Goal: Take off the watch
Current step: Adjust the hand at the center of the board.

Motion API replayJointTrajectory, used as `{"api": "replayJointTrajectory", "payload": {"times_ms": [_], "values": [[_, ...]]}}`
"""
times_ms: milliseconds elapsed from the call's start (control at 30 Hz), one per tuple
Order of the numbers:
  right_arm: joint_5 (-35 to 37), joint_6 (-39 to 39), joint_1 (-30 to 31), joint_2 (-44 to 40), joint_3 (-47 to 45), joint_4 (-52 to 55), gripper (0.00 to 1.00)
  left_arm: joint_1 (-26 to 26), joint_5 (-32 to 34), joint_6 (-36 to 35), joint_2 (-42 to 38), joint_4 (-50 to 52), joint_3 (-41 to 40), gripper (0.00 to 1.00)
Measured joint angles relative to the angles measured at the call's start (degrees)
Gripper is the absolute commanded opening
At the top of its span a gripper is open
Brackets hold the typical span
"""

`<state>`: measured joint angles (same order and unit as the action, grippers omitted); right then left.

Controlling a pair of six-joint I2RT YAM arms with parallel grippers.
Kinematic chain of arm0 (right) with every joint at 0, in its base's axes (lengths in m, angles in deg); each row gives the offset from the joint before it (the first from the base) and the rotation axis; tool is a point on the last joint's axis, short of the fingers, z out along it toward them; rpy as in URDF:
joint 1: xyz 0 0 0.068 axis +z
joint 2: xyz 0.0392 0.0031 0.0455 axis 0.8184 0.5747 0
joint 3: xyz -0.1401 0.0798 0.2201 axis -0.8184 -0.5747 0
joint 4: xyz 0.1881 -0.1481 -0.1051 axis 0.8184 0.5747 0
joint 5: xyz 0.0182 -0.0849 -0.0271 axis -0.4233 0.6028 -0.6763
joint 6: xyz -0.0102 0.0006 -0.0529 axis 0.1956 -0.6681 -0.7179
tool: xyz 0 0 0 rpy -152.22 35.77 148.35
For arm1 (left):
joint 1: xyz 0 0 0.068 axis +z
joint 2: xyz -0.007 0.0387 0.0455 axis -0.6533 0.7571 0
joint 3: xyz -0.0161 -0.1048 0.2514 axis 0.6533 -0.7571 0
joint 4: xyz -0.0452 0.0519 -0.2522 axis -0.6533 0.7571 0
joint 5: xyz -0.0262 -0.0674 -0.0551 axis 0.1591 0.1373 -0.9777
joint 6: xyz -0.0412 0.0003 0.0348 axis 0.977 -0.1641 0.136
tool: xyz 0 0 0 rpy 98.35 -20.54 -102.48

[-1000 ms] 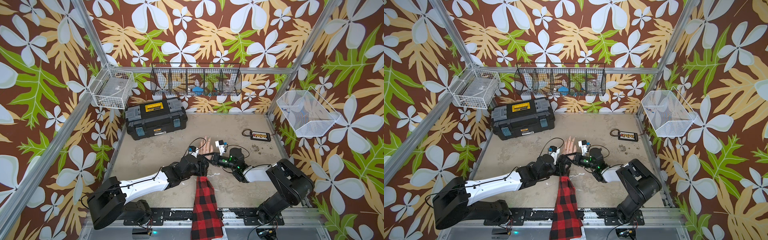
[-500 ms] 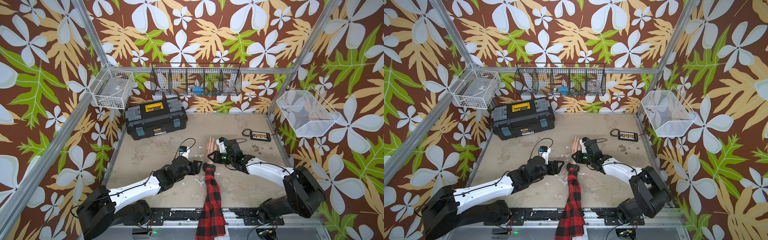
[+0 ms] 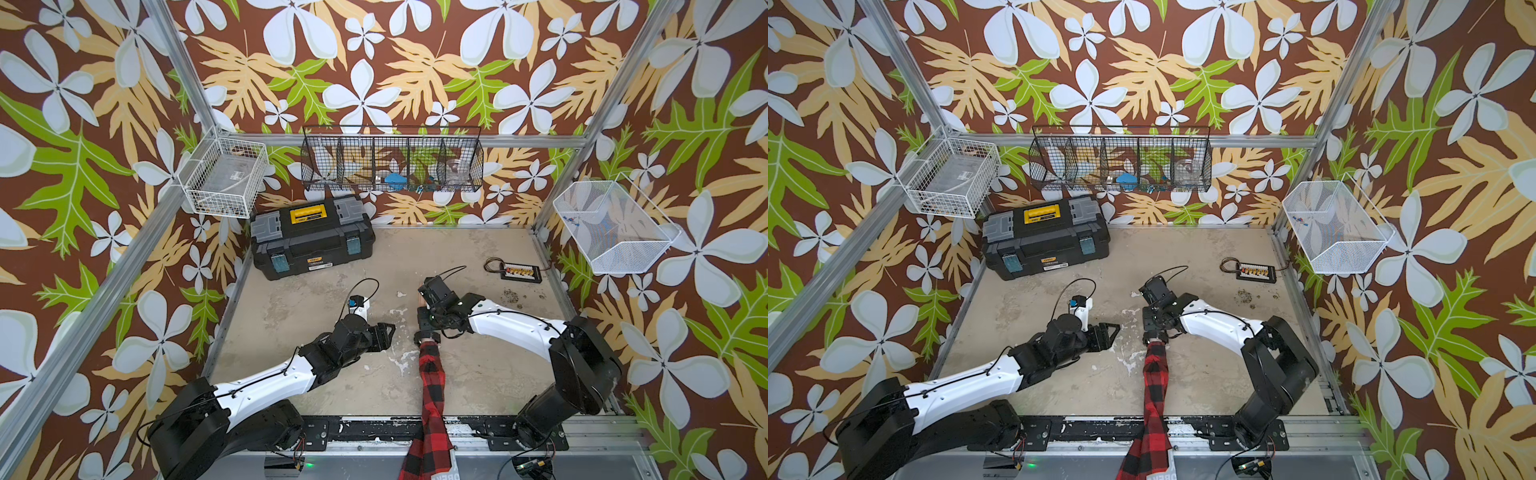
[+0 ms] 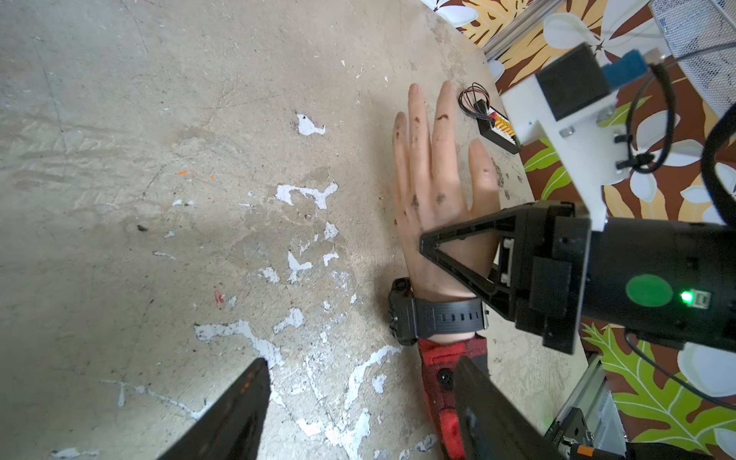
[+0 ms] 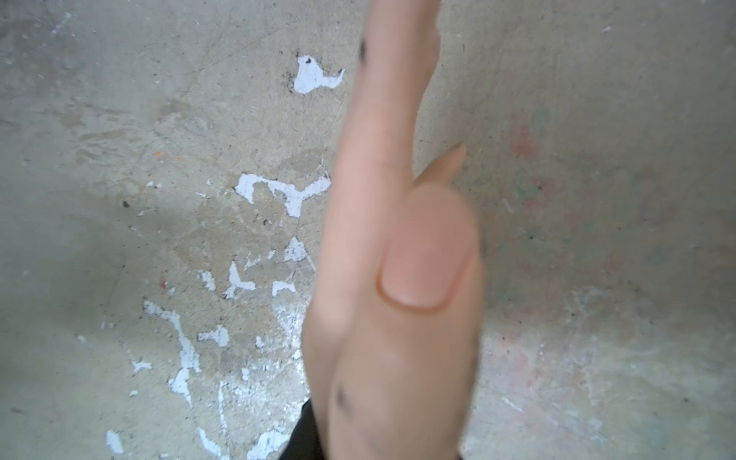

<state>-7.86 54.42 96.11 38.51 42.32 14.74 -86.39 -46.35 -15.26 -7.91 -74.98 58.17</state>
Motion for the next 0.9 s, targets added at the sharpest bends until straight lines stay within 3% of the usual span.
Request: {"api": "replayJointTrajectory", "payload": {"times_ms": [333,467,800,900], "values": [[14.3,-0.5,6.1,8.7,9.5,9.5,0.10,0.8,-1.9,-0.2,0.2,-0.4,-1.0,0.74],[18.9,-0.5,7.3,10.2,11.5,13.6,0.27,0.9,-2.1,-0.4,0.0,-0.4,-1.1,0.74],[14.7,-1.1,7.4,4.9,10.9,12.9,0.52,0.9,-2.3,-0.5,0.8,-0.4,-1.0,0.74],[12.3,-1.2,7.3,3.0,10.9,11.9,0.53,0.9,-2.3,-0.5,1.5,-0.5,-0.5,0.74]]}}
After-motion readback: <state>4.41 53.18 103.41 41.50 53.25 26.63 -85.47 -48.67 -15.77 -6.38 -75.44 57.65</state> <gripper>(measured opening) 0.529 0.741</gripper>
